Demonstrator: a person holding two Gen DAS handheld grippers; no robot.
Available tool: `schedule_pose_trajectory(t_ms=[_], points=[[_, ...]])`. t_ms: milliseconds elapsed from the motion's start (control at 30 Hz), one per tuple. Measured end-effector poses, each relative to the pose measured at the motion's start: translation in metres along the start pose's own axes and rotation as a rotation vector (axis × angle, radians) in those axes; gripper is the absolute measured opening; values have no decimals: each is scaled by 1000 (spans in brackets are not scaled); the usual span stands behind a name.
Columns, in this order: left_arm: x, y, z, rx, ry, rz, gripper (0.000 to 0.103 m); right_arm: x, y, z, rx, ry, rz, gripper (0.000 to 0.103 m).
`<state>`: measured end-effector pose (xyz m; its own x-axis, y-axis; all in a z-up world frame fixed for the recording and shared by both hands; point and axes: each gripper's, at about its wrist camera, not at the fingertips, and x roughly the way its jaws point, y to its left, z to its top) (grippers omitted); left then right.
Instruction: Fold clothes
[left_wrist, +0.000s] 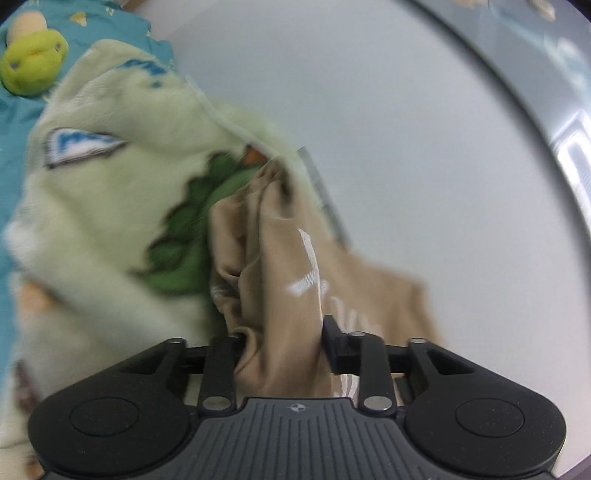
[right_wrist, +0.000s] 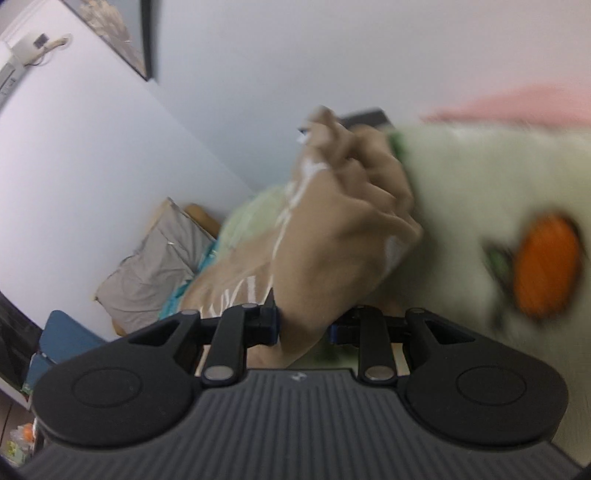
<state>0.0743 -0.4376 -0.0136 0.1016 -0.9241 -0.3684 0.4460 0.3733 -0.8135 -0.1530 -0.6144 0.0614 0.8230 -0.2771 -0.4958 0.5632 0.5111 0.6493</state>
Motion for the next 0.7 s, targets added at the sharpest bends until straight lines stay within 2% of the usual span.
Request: schedule_pose_trajectory(t_ms=[67, 100, 133, 233, 333, 467, 600, 667, 700], points=[[3, -2, 2, 37, 8, 96, 65, 3, -13, -9, 45, 27, -32, 30], [2, -6, 1, 68, 6, 114, 70, 5, -20, -12, 92, 49, -49, 33], [1, -11, 1, 99, 4, 132, 81, 7, -26, -15, 144, 74, -68, 35], [-24, -38, 4, 188, -29, 193, 86, 0, -32, -18, 212, 130, -98, 35], [-54, -67, -2, 259, -80, 212, 103, -17, -23, -20, 199, 183, -131, 36], [-98, -107, -16, 357, -156, 248, 103, -62, 12, -24, 85, 163, -131, 36], [-143, -130, -44, 452, -236, 292, 103, -105, 43, -30, -35, 110, -81, 36], [-165, -139, -60, 499, -277, 315, 103, -125, 55, -35, -110, 76, -57, 39], [-177, -143, -68, 522, -297, 326, 103, -136, 60, -36, -150, 53, -43, 47]])
